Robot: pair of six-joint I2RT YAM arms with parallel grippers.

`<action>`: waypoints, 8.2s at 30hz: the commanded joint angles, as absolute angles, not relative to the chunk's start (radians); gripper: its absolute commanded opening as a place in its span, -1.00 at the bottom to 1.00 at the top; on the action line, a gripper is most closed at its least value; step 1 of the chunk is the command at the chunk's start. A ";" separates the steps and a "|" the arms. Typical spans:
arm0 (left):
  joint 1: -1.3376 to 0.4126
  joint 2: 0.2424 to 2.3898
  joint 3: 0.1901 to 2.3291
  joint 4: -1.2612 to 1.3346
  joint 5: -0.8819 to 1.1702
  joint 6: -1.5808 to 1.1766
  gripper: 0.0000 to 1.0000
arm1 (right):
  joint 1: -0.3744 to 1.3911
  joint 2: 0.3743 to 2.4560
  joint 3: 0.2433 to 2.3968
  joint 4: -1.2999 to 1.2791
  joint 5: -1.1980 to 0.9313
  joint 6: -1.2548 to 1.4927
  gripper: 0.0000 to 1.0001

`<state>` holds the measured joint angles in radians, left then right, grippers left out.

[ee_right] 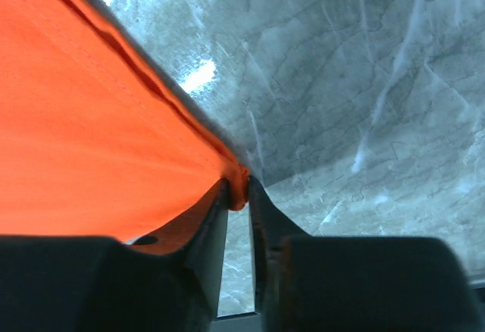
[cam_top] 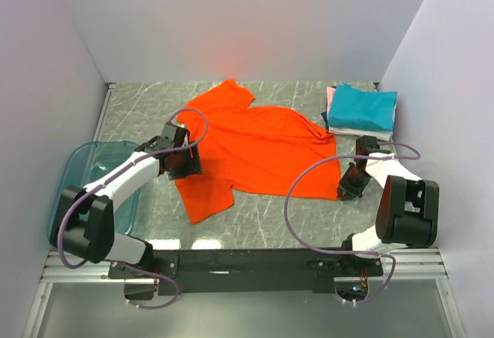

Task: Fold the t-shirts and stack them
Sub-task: Fold the tshirt

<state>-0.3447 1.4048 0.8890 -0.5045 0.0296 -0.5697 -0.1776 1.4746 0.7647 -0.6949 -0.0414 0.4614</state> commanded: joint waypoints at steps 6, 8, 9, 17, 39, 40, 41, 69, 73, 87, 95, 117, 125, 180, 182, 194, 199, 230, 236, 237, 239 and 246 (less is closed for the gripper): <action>-0.433 1.284 0.778 -0.583 -0.026 -0.620 0.20 | -0.184 1.490 0.744 -0.660 -0.031 0.454 -0.69; -0.462 1.269 0.758 -0.613 -0.031 -0.663 0.15 | -0.184 1.489 0.745 -0.661 -0.032 0.453 -0.71; -0.471 1.256 0.753 -0.630 -0.041 -0.678 0.14 | -0.186 1.488 0.746 -0.661 -0.031 0.453 -0.71; -0.502 1.215 0.709 -0.692 -0.032 -0.834 -0.01 | -0.184 1.491 0.745 -0.655 -0.041 0.446 -0.74; -0.549 1.164 0.563 -0.680 0.021 -1.005 -0.26 | -0.184 1.511 0.747 -0.649 -0.066 0.428 -0.77; -0.552 1.169 0.561 -0.675 0.021 -1.005 -0.26 | -0.184 1.509 0.746 -0.649 -0.067 0.429 -0.78; -0.554 1.183 0.563 -0.673 0.020 -1.006 -0.26 | -0.184 1.509 0.747 -0.649 -0.069 0.428 -0.78; -0.603 1.121 0.572 -0.791 0.002 -1.083 -0.99 | -0.181 1.440 0.770 -0.759 -0.084 0.499 -1.00; -0.609 1.071 0.598 -0.857 0.008 -1.100 -0.99 | -0.163 1.431 0.767 -0.796 -0.084 0.511 -1.00; -0.618 0.842 0.623 -1.092 0.003 -1.212 -0.99 | -0.046 1.371 0.736 -0.867 -0.063 0.577 -1.00; -0.620 0.805 0.661 -1.150 0.003 -1.233 -0.99 | -0.006 1.361 0.753 -0.922 -0.038 0.583 -1.00; -0.611 1.147 0.989 -1.062 -0.129 -1.042 -0.99 | -0.023 1.419 0.897 -0.994 -0.028 0.534 -1.00; -0.491 1.313 1.126 -0.977 -0.149 -0.882 -0.99 | -0.025 1.543 1.017 -0.985 -0.032 0.526 -1.00; -0.301 1.740 1.660 -0.752 -0.100 -0.666 -0.99 | -0.120 1.920 1.488 -1.060 -0.038 0.422 -1.00; -0.295 1.749 1.666 -0.741 -0.087 -0.664 -0.99 | -0.124 1.928 1.493 -1.058 -0.040 0.419 -1.00; -0.282 1.841 1.738 -0.744 -0.075 -0.638 -0.99 | -0.132 1.983 1.534 -1.054 -0.037 0.408 -1.00; -0.275 1.848 1.746 -0.746 -0.089 -0.643 -0.99 | -0.132 2.002 1.548 -1.049 -0.046 0.402 -1.00; -0.226 1.930 1.712 -0.624 0.020 -0.627 0.43 | -0.097 1.767 1.539 -0.950 -0.147 0.347 -0.28; -0.225 1.731 1.409 -0.581 0.049 -0.664 0.40 | -0.057 1.724 1.402 -0.913 -0.181 0.362 -0.28; -0.225 1.691 1.376 -0.565 0.054 -0.689 0.40 | -0.051 1.726 1.384 -0.904 -0.183 0.362 -0.28; -0.225 1.648 1.300 -0.545 0.078 -0.725 0.40 | -0.048 1.733 1.335 -0.891 -0.189 0.360 -0.28; -0.227 1.605 1.138 -0.474 0.121 -0.796 0.40 | -0.048 1.766 1.241 -0.870 -0.172 0.359 -0.29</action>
